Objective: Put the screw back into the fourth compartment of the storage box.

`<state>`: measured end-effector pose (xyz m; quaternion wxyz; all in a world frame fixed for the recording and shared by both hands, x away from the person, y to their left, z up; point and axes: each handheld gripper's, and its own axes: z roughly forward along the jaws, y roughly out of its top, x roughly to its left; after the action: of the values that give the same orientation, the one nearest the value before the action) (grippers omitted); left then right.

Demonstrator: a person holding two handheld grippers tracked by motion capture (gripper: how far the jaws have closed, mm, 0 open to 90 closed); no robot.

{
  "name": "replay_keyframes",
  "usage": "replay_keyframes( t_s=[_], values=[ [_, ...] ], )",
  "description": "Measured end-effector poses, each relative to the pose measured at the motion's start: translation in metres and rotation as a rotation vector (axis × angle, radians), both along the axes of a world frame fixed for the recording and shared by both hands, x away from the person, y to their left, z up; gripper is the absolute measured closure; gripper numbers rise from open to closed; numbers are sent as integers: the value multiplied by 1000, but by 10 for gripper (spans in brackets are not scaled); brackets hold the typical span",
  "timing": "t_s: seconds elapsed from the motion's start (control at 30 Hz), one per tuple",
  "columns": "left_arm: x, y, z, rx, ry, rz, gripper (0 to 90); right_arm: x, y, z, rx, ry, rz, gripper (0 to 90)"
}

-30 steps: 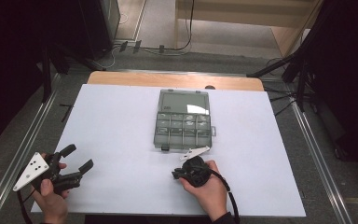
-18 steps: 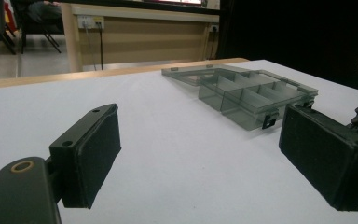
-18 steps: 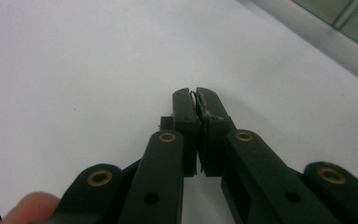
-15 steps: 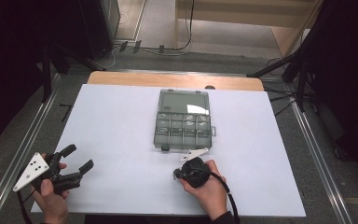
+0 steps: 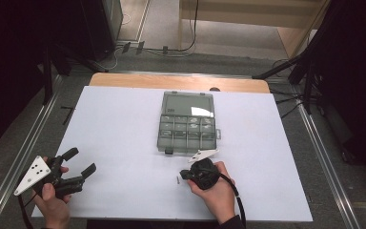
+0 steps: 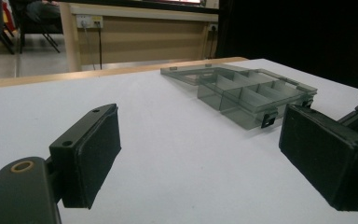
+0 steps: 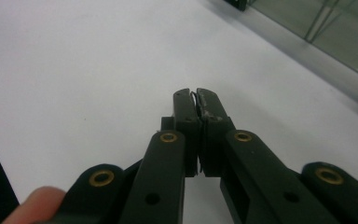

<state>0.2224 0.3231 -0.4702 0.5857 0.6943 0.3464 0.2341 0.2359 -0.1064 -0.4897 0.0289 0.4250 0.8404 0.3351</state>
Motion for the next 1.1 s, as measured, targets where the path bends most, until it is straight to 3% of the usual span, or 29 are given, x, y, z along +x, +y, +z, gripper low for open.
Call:
replay_keyframes(
  t_s=[1.1],
  values=[
    [0,-1,0,6,1,-7,127,9,-31,36,51,-71,-51,897]
  ],
)
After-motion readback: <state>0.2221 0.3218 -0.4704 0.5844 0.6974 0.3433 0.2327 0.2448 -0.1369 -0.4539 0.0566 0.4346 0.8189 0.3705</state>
